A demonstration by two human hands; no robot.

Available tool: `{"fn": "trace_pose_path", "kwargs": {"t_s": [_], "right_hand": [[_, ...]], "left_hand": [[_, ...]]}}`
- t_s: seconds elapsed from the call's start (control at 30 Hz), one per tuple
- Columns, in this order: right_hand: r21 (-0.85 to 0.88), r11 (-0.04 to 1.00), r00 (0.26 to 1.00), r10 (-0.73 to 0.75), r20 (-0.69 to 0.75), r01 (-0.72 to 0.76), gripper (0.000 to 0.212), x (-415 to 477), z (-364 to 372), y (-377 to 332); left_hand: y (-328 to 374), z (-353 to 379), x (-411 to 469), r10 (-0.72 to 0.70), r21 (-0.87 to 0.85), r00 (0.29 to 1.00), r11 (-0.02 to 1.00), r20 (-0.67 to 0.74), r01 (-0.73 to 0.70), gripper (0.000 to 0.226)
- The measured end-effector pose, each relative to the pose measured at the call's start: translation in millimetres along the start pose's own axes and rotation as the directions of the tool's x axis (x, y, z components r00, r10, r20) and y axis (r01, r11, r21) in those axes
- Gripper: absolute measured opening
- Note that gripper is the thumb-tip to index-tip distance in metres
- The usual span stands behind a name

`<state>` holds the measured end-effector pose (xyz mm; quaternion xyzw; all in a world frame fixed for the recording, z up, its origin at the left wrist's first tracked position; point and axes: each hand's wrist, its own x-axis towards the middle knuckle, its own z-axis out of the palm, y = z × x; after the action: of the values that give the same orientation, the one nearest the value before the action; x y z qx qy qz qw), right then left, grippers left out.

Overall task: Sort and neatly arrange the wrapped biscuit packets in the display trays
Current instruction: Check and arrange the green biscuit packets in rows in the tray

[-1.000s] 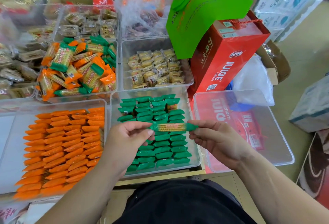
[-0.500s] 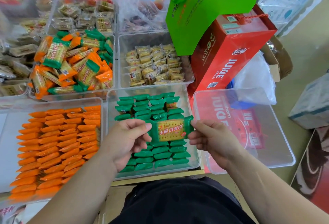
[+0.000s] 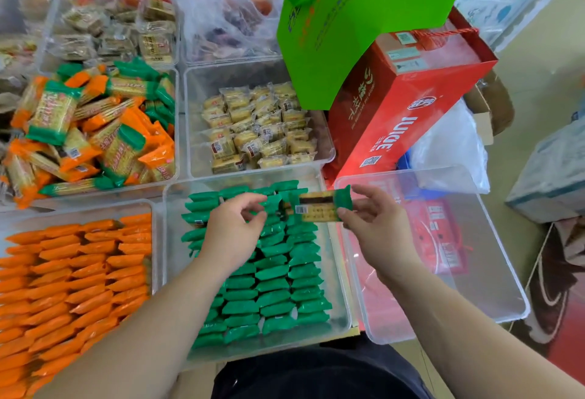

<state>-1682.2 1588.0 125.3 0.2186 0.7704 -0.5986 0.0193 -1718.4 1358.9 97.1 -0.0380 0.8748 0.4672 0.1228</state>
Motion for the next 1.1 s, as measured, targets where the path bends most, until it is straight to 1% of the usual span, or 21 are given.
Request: {"fn": "trace_pose_path", "kwargs": {"t_s": [0.03,0.07,0.13,0.2,0.27,0.3,0.33,0.37,0.4,0.47,0.53,0.6,0.7,0.83,0.93,1.03,1.1], "right_hand": [[-0.128,0.986,0.994,-0.106,0.012,0.106,0.034,8,1,1],[-0.255,0.943,0.976,-0.212,0.04,0.215,0.032,15,2,2],[-0.434,0.802,0.91,-0.392,0.137,0.411,0.03,27,5,4],[-0.519,0.638,0.817,-0.513,0.265,0.569,0.029,37,10,10],[-0.574,0.448,0.713,-0.571,0.406,0.685,0.033,44,16,17],[-0.594,0.354,0.67,-0.57,0.476,0.723,0.04,48,20,21],[-0.601,0.284,0.64,-0.55,0.536,0.747,0.047,51,23,24],[-0.602,0.24,0.623,-0.526,0.579,0.762,0.054,53,26,28],[-0.603,0.215,0.615,-0.507,0.603,0.768,0.057,56,28,33],[-0.609,0.195,0.611,-0.507,0.608,0.769,0.058,60,30,41],[-0.622,0.168,0.604,-0.525,0.6,0.764,0.053,60,31,46],[-0.65,0.125,0.599,-0.545,0.586,0.749,0.044,56,31,49],[-0.7,0.119,0.621,-0.582,0.526,0.704,0.03,50,30,50],[-0.742,0.145,0.665,-0.577,0.474,0.654,0.03,47,28,53],[-0.767,0.135,0.684,-0.565,0.46,0.628,0.029,49,29,54],[-0.785,0.127,0.71,-0.531,0.462,0.606,0.026,54,33,52],[-0.794,0.114,0.732,-0.481,0.482,0.597,0.028,58,37,50]], "left_hand": [[-2,4,14,0.03,0.079,0.999,0.996,-0.024,-0.028,0.025],[-4,8,27,0.071,0.148,0.997,0.987,-0.022,-0.067,0.023],[-5,18,49,0.148,0.249,0.989,0.958,0.005,-0.145,0.021],[-6,26,65,0.195,0.315,0.981,0.93,0.022,-0.191,0.02],[-6,30,74,0.26,0.39,0.966,0.889,0.005,-0.241,0.017],[-6,30,75,0.301,0.432,0.953,0.86,0.0,-0.272,0.016],[-8,31,76,0.337,0.471,0.941,0.829,0.011,-0.302,0.014],[-9,30,76,0.359,0.507,0.933,0.798,0.034,-0.326,0.012],[-10,30,76,0.367,0.534,0.928,0.773,0.064,-0.342,0.011],[-12,32,74,0.343,0.571,0.93,0.74,0.133,-0.355,0.018],[-11,36,74,0.291,0.615,0.937,0.709,0.194,-0.347,0.03],[-10,40,75,0.244,0.636,0.946,0.701,0.211,-0.323,0.036],[-11,47,78,0.224,0.613,0.962,0.741,0.157,-0.273,0.03],[-12,57,77,0.225,0.573,0.969,0.782,0.105,-0.244,0.016],[-13,57,78,0.185,0.46,0.98,0.866,0.068,-0.196,0.009],[-7,48,76,0.21,0.366,0.978,0.909,0.012,-0.2,0.006],[0,37,72,0.216,0.303,0.975,0.933,-0.044,-0.193,0.003]]}}
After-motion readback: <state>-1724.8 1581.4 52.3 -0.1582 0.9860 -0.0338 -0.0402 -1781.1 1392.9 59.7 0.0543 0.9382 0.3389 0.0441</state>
